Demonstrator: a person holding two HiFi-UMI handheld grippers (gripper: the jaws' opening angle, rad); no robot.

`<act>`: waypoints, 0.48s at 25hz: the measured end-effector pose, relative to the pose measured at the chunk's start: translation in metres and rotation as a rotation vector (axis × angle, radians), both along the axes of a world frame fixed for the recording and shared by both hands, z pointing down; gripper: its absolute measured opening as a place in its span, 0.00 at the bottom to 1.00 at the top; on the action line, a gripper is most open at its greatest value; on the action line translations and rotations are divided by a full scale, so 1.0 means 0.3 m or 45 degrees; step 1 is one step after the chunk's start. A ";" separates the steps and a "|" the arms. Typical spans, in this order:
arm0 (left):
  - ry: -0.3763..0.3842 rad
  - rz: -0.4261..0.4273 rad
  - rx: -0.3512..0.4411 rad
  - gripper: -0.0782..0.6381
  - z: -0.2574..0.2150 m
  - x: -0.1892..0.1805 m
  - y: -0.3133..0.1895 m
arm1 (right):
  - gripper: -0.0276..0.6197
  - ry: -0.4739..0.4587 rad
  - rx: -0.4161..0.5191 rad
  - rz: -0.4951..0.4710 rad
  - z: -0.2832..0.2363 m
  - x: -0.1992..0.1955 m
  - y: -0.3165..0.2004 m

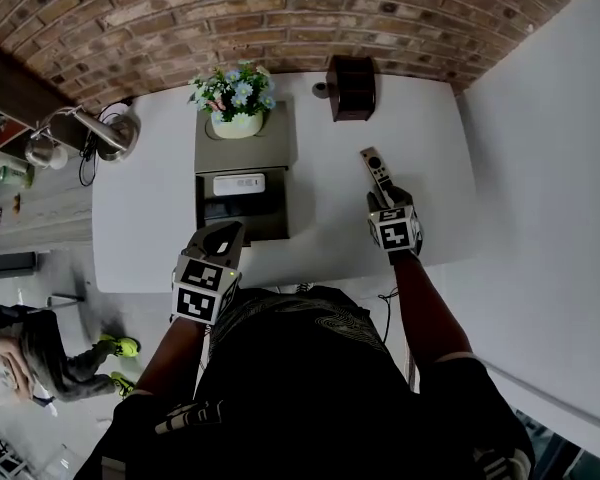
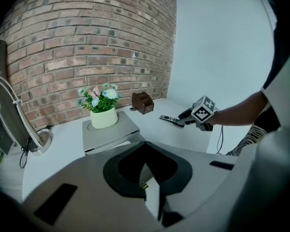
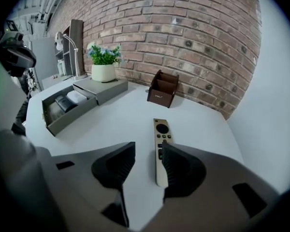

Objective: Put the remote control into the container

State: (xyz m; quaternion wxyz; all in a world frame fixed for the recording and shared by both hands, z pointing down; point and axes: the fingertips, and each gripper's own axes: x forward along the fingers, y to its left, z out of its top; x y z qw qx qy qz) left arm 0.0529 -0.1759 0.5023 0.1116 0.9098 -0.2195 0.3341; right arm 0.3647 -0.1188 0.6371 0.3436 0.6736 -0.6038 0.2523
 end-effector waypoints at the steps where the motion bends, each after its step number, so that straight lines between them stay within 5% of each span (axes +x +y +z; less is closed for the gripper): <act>1: -0.005 -0.014 -0.003 0.12 0.001 -0.003 -0.002 | 0.30 0.019 -0.008 -0.012 0.015 0.028 -0.016; 12: -0.029 -0.128 -0.017 0.12 0.005 -0.036 -0.010 | 0.38 -0.021 -0.154 -0.095 0.123 0.145 -0.118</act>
